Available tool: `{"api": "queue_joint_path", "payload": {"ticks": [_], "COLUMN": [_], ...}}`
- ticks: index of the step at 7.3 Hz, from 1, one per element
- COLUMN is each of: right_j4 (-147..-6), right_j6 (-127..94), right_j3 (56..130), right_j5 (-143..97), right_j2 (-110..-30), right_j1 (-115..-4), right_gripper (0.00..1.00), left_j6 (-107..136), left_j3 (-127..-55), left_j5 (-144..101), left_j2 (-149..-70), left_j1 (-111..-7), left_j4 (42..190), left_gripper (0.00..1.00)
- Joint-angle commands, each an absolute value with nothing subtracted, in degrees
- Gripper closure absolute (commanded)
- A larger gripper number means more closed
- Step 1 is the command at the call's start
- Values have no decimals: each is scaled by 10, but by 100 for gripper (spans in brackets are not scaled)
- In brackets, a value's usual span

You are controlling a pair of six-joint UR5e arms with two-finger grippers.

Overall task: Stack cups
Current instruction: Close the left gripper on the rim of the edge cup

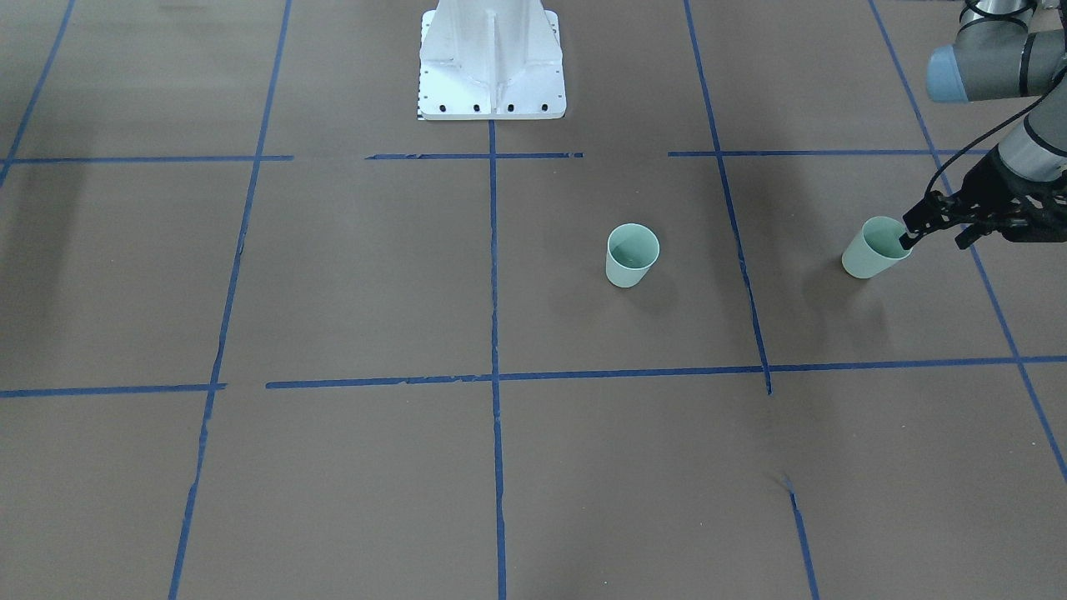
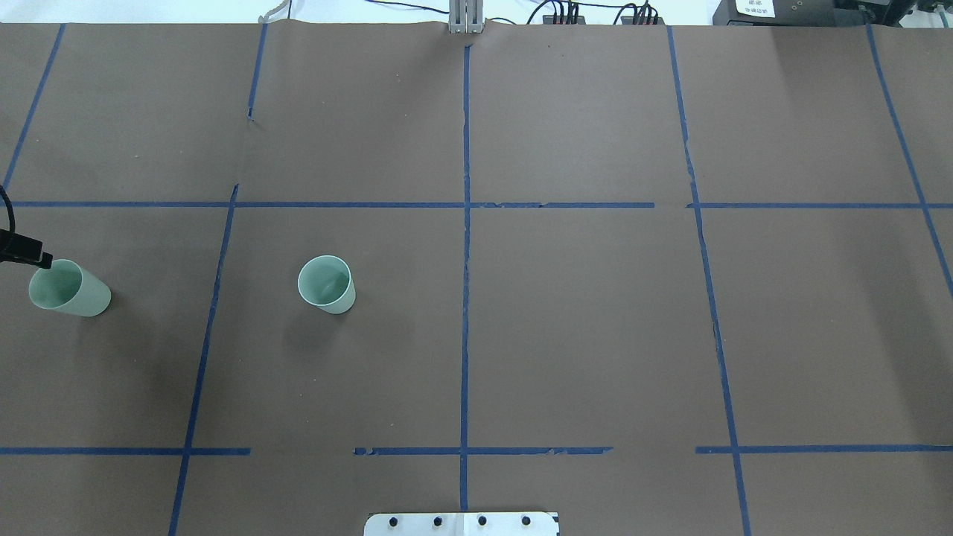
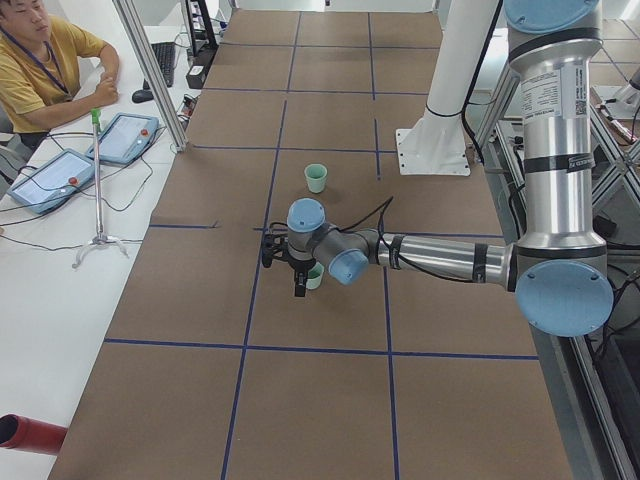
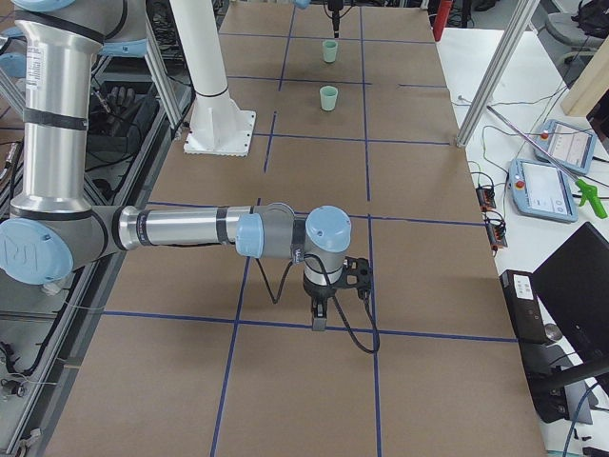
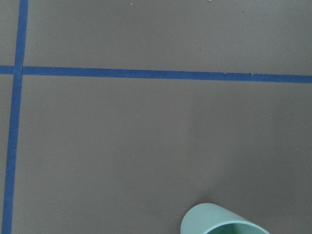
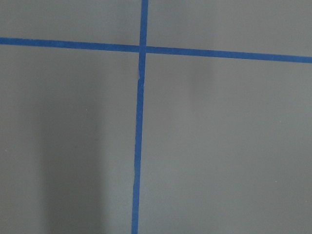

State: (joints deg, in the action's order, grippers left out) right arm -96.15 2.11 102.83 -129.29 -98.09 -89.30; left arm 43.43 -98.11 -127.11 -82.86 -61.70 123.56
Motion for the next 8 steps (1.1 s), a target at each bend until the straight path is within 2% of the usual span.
{"api": "queue_joint_path", "payload": {"ticks": [1,2,6,8], "right_j4": [-962,-962,-962,-962], "right_j6": [21,21,21,21], "right_j3": [1028,1028,1028,1028], "right_j5": [-1293,-1293,-1293,-1293], "right_j2": [-981,-981,-981,-981], "right_j1": [-893,-893,-894,-893], "right_gripper": [0,0,0,0], "left_j6": [442,440,438,437], "left_j3": [-979,-979,-983,-1008], "left_j5": [-1262,-1268,-1268,-1268], "left_j2": [-830,-830,-834,-837], "left_j1": [-600,-600,-600,-604], "left_j4": [1233,1230,1229,1227], "left_gripper": [58,100,100,100]}}
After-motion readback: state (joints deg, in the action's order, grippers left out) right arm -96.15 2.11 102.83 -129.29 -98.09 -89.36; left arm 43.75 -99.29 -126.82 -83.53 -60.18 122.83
